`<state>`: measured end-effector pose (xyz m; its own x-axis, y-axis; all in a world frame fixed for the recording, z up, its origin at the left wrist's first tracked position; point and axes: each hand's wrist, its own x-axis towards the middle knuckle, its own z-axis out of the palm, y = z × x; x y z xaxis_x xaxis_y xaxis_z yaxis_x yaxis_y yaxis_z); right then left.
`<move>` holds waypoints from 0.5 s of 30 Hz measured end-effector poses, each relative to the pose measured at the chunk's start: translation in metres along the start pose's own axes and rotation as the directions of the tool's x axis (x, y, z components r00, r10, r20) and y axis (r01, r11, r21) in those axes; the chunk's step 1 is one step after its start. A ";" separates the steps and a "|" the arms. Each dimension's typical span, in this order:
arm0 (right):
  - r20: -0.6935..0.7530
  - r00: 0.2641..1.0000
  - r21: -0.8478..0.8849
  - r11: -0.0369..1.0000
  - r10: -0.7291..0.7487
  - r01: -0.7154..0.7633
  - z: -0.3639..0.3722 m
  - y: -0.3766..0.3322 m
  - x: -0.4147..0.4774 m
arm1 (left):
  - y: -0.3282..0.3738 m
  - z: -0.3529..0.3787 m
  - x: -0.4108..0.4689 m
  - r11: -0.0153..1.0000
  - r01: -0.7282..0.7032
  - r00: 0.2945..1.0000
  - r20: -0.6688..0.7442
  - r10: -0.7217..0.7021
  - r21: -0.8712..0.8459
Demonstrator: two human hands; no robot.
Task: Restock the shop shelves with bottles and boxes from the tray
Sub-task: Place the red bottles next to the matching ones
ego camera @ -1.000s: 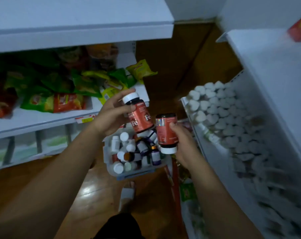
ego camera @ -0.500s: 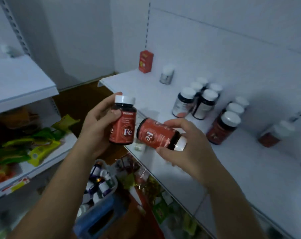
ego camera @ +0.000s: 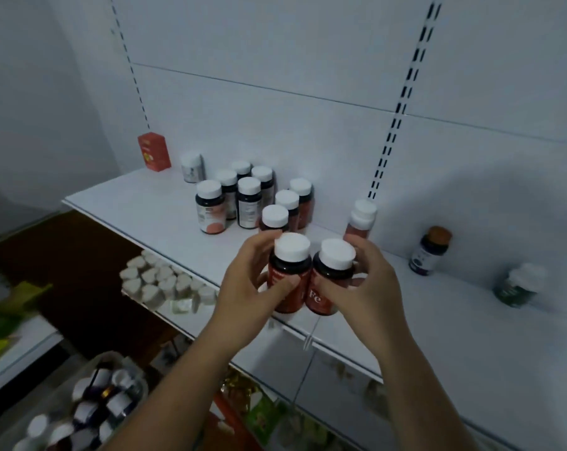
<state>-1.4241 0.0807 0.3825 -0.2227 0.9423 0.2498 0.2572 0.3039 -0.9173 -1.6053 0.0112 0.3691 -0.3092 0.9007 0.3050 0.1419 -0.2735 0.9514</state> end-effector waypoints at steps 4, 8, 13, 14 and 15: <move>-0.009 1.000 -0.063 0.998 -0.021 0.021 -0.003 0.023 0.020 | -0.023 0.025 0.022 0.999 0.009 0.999 -0.037 -0.007 0.053; -0.063 0.998 -0.080 0.997 -0.025 0.020 0.011 0.039 0.041 | -0.042 0.036 0.045 0.995 -0.020 0.998 -0.055 0.025 0.099; -0.102 0.993 -0.088 0.994 0.052 -0.061 0.020 0.049 0.047 | -0.047 0.038 0.047 0.990 -0.047 0.999 0.019 0.044 0.136; -0.100 0.993 -0.124 0.989 0.064 -0.076 0.020 0.053 0.046 | -0.047 0.038 0.044 0.990 -0.052 0.998 0.049 0.046 0.128; -0.098 0.993 -0.174 0.982 0.061 -0.078 0.020 0.057 0.045 | -0.049 0.035 0.038 0.993 -0.042 0.996 0.083 0.033 0.113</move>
<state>-1.4380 0.1374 0.3357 -0.1133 0.9684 0.2222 0.4334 0.2494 -0.8660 -1.5907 0.0710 0.3331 -0.2256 0.9160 0.3317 0.2603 -0.2714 0.9266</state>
